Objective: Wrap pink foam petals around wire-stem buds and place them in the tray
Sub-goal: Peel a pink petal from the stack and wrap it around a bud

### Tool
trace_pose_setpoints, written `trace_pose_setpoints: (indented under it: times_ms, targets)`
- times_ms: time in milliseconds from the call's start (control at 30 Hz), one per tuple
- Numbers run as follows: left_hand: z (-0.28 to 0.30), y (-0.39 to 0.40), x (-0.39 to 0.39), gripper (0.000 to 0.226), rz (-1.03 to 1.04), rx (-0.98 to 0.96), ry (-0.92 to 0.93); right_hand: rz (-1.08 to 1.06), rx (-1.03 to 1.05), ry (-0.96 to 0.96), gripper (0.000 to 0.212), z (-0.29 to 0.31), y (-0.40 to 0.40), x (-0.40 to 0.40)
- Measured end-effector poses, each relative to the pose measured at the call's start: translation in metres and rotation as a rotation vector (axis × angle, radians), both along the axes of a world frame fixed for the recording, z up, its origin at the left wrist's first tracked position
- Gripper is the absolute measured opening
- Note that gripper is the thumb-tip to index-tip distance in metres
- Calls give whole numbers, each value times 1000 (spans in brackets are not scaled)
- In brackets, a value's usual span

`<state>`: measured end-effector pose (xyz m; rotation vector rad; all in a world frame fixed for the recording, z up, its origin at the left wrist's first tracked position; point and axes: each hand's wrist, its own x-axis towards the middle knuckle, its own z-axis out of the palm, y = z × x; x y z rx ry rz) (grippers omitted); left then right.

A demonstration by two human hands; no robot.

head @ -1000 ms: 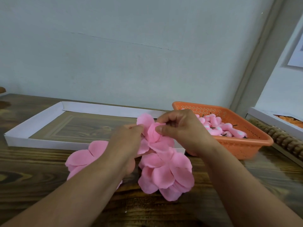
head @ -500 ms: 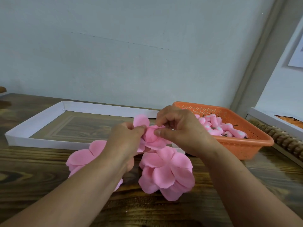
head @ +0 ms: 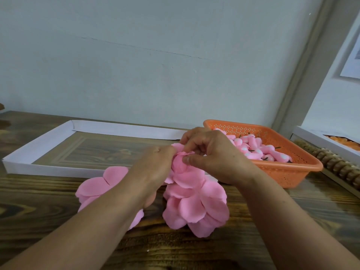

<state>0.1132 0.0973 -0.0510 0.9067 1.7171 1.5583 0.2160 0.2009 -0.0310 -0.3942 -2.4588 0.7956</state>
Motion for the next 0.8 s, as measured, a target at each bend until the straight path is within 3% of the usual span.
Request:
trace_pose_setpoints:
  times_ms: [100, 233, 367, 467, 800]
  targets:
    - [0, -1, 0, 45, -33, -7, -20, -32, -24, -1, 8, 0, 1, 0]
    - [-1, 2, -4, 50, 46, -41, -97, -79, -68, 3, 17, -2, 2, -2]
    - [-3, 5, -11, 25, 61, 26, -326, -87, -183, 44, 17, -1, 5, 0]
    - [-6, 3, -12, 15, -24, 27, -347, -87, -202, 45, 21, -1, 5, 1]
    - [-10, 4, -9, 23, -113, 46, -409, -103, -371, 102, 24, -5, 5, -5]
